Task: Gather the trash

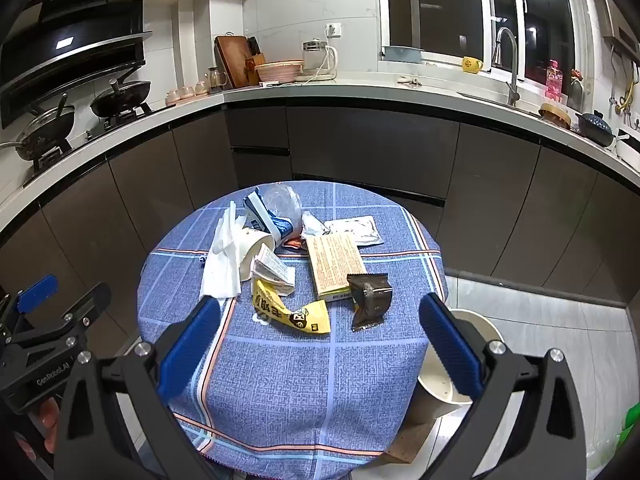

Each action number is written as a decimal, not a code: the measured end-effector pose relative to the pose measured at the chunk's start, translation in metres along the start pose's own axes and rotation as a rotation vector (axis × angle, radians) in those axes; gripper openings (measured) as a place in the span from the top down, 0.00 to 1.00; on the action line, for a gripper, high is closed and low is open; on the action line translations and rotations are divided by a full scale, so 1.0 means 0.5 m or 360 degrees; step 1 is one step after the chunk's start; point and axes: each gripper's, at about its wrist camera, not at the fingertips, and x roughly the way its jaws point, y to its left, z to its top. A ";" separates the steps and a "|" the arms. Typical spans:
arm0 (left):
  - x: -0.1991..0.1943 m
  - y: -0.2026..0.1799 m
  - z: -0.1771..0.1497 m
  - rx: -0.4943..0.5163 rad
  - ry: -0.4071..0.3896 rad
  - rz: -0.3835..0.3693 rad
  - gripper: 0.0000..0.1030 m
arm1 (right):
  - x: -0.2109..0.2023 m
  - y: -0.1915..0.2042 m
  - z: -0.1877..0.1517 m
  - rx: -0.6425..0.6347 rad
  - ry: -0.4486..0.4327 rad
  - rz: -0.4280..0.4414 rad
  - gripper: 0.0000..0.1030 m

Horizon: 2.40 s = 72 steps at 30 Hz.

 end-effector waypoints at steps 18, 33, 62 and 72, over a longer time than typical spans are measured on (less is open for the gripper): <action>-0.002 0.003 -0.003 -0.0009 0.0003 -0.0007 0.08 | 0.006 0.003 -0.003 0.0005 0.0009 0.0012 0.03; 0.002 0.004 -0.002 -0.0011 0.0009 -0.0008 0.08 | 0.009 0.005 -0.004 0.0008 0.0014 0.0012 0.03; 0.003 0.003 -0.003 -0.0017 0.0011 -0.0011 0.08 | 0.011 0.004 -0.004 0.0012 0.0018 0.0013 0.03; 0.005 0.002 -0.006 -0.0019 0.0010 -0.0011 0.08 | 0.010 0.004 -0.004 0.0011 0.0017 0.0014 0.03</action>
